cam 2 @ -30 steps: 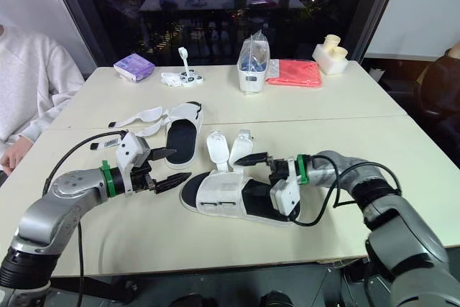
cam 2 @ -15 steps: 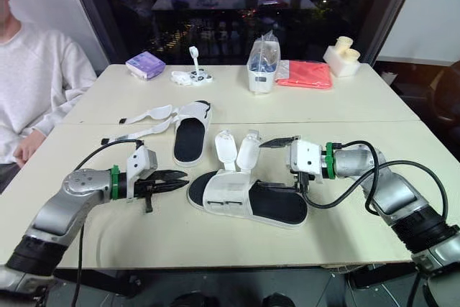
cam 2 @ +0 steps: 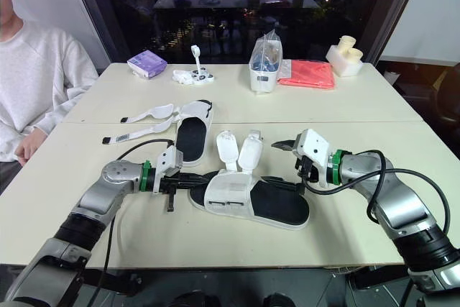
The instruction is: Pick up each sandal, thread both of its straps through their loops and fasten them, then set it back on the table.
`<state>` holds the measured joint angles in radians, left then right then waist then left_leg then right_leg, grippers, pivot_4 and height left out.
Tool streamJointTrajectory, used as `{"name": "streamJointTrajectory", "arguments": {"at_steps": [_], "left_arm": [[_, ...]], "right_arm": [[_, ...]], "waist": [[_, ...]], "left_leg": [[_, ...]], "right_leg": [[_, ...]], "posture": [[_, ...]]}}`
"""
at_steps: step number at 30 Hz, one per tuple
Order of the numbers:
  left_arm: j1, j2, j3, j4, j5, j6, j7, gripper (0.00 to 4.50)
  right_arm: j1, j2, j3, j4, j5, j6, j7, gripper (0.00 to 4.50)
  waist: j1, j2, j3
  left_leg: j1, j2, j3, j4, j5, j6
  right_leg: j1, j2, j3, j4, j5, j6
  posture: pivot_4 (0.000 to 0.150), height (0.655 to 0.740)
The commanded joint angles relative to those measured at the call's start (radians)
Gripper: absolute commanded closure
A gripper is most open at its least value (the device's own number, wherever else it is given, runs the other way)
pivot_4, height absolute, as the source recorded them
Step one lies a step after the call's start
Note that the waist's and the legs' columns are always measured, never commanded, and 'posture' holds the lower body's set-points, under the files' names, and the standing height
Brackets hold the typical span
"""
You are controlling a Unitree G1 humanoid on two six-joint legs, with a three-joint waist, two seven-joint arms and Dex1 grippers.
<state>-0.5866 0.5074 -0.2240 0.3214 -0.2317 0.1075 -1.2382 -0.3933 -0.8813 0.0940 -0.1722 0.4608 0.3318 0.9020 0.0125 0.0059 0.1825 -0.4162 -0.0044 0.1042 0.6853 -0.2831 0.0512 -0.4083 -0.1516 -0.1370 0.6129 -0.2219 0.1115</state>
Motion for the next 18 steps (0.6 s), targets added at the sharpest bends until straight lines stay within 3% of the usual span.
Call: {"name": "streamJointTrajectory", "arguments": {"at_steps": [1, 9, 18], "left_arm": [[-0.033, -0.009, -0.017, 0.014, 0.018, -0.026, -0.035, 4.44], [-0.047, -0.053, -0.032, 0.042, 0.033, -0.026, -0.06, 4.44], [-0.055, -0.071, -0.036, 0.048, 0.039, -0.028, -0.065, 4.44]], "right_arm": [[-0.004, 0.019, -0.081, -0.043, 0.1, 0.157, -0.024, 0.0], [-0.113, 0.149, -0.133, 0.054, 0.26, 0.544, -0.139, 0.0], [-0.305, 0.352, -0.145, 0.283, 0.295, 0.708, -0.181, 0.0]], "waist": [[0.0, 0.0, 0.0], [0.0, 0.0, 0.0], [-0.001, 0.0, 0.0]], "left_leg": [[0.0, 0.0, 0.0, 0.0, 0.0, 0.0], [0.0, 0.0, 0.0, 0.0, -0.001, 0.001], [-0.003, 0.0, -0.001, 0.001, -0.001, 0.001]], "right_leg": [[0.0, 0.0, 0.0, 0.0, 0.0, 0.0], [0.0, -0.001, 0.0, 0.0, 0.0, 0.0], [-0.002, 0.0, 0.0, 0.0, 0.0, 0.0]], "posture": [[0.15, 0.74], [0.15, 0.74], [0.15, 0.74]]}}
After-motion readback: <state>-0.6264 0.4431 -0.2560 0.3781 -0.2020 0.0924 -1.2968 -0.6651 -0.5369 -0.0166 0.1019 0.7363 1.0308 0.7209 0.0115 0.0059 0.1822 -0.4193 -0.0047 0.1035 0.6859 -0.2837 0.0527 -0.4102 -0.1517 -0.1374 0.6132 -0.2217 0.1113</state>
